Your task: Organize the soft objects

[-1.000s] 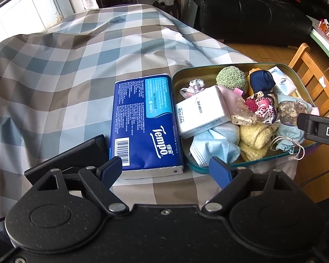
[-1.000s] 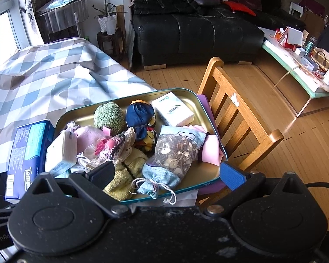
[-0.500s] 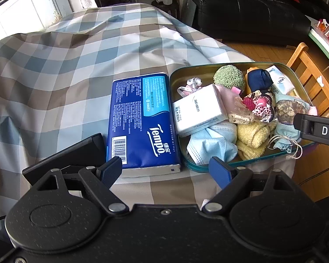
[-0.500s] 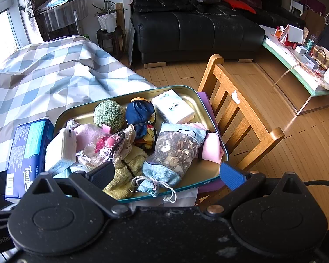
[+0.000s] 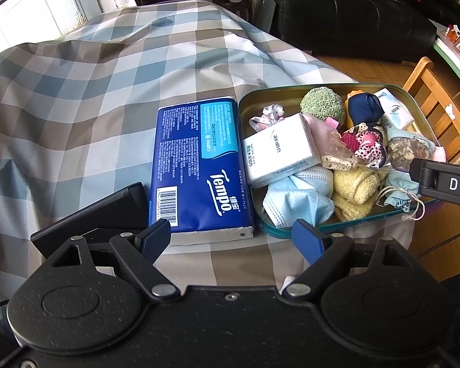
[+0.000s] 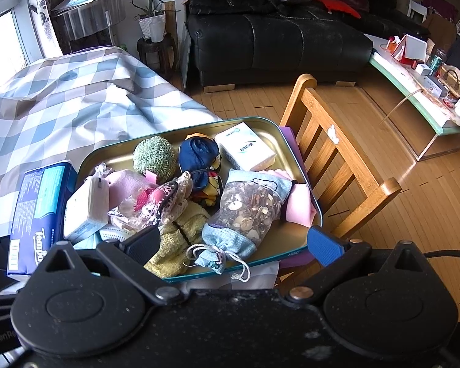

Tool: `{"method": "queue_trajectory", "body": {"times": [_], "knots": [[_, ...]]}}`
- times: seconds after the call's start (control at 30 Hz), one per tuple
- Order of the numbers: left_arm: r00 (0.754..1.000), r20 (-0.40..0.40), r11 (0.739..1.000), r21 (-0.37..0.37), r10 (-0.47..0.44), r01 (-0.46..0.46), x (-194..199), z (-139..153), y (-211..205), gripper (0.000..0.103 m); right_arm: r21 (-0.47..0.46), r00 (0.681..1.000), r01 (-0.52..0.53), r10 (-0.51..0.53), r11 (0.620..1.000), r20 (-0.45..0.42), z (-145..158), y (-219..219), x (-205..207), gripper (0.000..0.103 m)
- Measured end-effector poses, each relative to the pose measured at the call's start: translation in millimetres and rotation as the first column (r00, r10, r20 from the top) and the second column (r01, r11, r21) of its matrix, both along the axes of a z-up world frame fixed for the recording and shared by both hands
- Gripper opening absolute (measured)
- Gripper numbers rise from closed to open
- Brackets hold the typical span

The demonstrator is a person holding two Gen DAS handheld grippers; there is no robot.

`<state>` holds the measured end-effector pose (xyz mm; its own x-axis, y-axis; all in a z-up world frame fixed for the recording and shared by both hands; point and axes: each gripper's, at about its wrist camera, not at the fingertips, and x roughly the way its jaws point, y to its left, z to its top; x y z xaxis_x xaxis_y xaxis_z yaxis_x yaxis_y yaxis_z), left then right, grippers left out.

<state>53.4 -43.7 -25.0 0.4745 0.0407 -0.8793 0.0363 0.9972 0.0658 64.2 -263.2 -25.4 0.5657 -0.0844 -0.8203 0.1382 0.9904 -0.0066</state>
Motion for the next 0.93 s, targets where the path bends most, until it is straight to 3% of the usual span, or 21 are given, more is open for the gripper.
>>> {"method": "queue_trajectory", "body": {"times": [0.93], "knots": [[1.0,-0.007,1.0,-0.002,-0.002,0.002,-1.1,-2.5,-1.6,0.084,-0.001,1.0,-0.004,0.004,1.0,-0.005,0.1,0.7,0.9,0.103]]}}
